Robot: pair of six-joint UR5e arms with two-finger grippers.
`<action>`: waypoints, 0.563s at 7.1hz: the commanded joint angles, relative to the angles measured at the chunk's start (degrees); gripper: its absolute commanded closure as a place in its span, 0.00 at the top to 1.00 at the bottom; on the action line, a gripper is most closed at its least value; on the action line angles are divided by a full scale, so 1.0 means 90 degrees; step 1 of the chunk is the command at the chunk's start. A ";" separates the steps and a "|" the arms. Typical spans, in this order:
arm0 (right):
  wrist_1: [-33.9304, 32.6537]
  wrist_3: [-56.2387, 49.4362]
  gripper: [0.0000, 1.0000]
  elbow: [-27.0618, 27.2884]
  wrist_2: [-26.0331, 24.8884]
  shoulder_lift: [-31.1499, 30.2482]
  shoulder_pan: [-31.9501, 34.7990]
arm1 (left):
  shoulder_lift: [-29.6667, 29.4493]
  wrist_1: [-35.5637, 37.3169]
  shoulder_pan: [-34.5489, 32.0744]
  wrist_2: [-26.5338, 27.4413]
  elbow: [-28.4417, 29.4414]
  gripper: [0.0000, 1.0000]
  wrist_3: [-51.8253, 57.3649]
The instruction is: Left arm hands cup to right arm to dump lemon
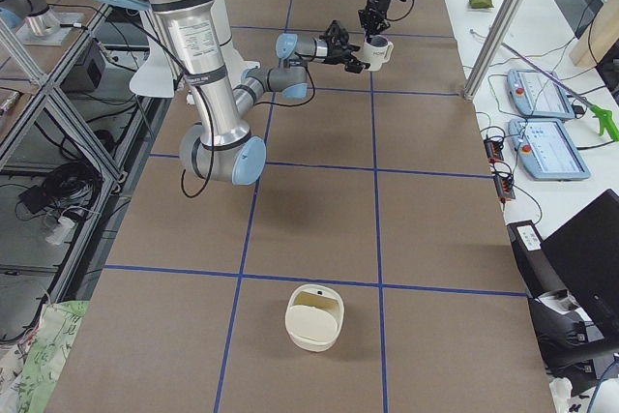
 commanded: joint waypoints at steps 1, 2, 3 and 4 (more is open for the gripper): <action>0.0000 0.0002 0.97 -0.0026 0.0000 0.0000 -0.0001 | 0.0003 0.0153 0.0099 -0.0006 -0.0209 0.00 -0.0001; 0.0000 0.0002 0.97 -0.0027 0.0000 -0.0009 -0.0020 | 0.0003 0.0231 0.0138 -0.0015 -0.0239 0.00 -0.0011; 0.0000 -0.0007 0.97 -0.0027 0.0000 -0.0010 -0.0020 | 0.0003 0.0329 0.0167 -0.0006 -0.0336 0.00 -0.0011; 0.0000 -0.0007 0.97 -0.0027 0.0000 -0.0010 -0.0020 | 0.0013 0.0349 0.0206 -0.0006 -0.0424 0.00 -0.0011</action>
